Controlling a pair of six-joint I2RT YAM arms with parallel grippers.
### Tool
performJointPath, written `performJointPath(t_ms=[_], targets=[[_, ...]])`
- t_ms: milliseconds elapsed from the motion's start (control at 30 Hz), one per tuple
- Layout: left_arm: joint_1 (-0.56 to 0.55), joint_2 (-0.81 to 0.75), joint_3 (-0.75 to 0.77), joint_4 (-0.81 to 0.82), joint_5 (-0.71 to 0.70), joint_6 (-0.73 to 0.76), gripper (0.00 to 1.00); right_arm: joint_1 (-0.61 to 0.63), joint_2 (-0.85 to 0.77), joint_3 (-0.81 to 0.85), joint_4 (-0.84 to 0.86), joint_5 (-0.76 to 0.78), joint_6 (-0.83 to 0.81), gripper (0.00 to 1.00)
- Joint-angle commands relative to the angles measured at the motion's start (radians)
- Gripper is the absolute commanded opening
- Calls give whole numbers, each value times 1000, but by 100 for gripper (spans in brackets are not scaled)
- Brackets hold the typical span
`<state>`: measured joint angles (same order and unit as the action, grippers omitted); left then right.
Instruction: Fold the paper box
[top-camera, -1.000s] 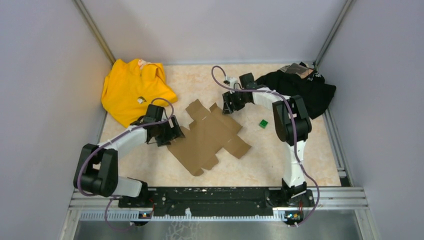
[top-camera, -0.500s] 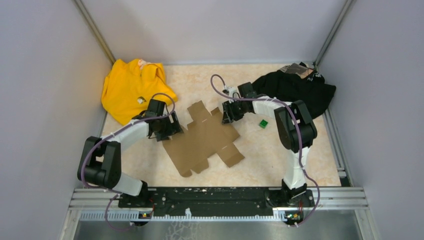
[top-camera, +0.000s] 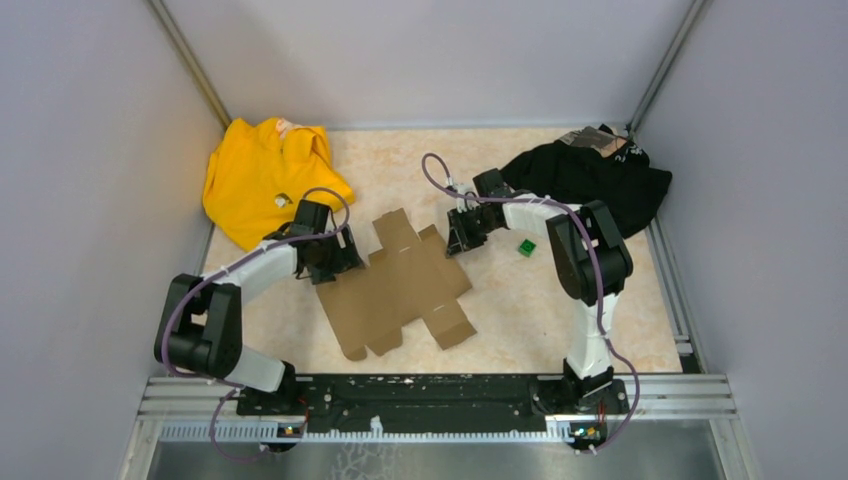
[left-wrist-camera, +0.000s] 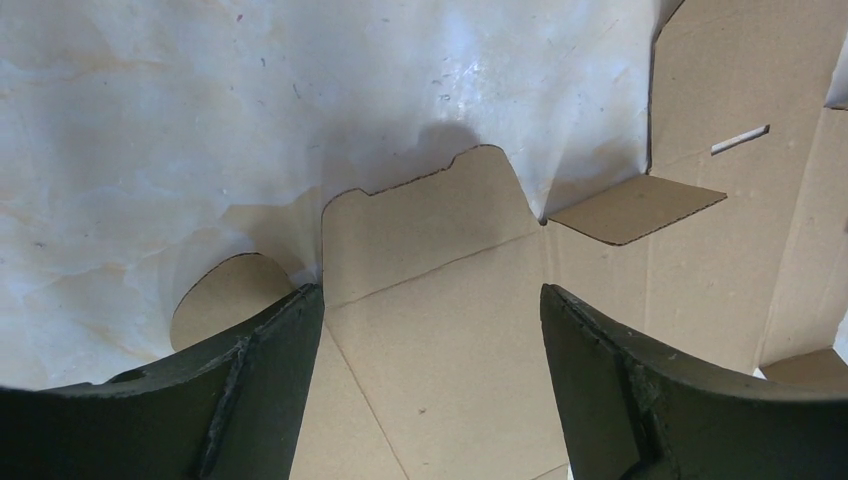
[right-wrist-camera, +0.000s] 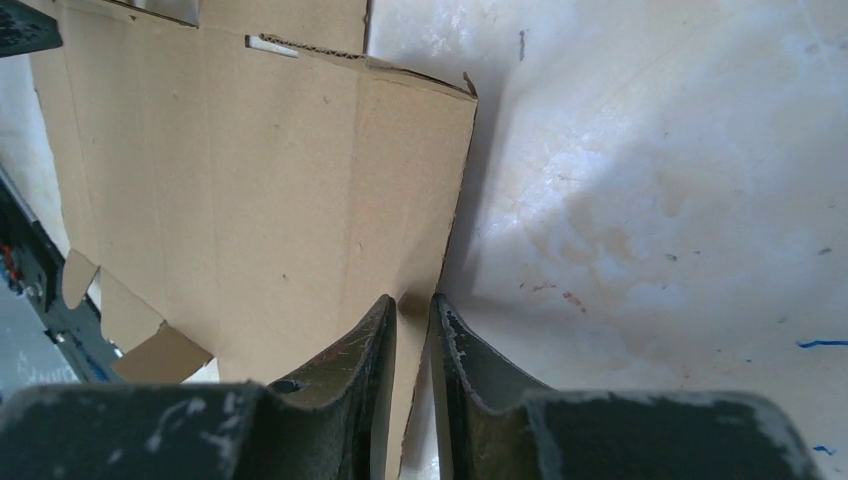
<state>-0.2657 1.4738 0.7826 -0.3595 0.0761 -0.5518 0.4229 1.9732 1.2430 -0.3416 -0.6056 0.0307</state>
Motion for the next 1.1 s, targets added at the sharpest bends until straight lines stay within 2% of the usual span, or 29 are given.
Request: performJointPath(t_ms=[0, 267, 533, 733, 1067], targets=[[3, -22, -27, 16, 12, 1, 84, 13, -5, -10, 7, -115, 29, 19], [3, -47, -71, 37, 24, -6, 84, 13, -37, -49, 45, -232, 67, 28], [2, -63, -87, 48, 38, -11, 83, 14, -66, -43, 19, -173, 73, 11], [1, -53, -96, 83, 70, -21, 82, 49, -116, 40, -105, 65, 26, 3], [-3, -36, -30, 87, 77, -7, 82, 119, -173, 198, -299, 440, -60, 1]])
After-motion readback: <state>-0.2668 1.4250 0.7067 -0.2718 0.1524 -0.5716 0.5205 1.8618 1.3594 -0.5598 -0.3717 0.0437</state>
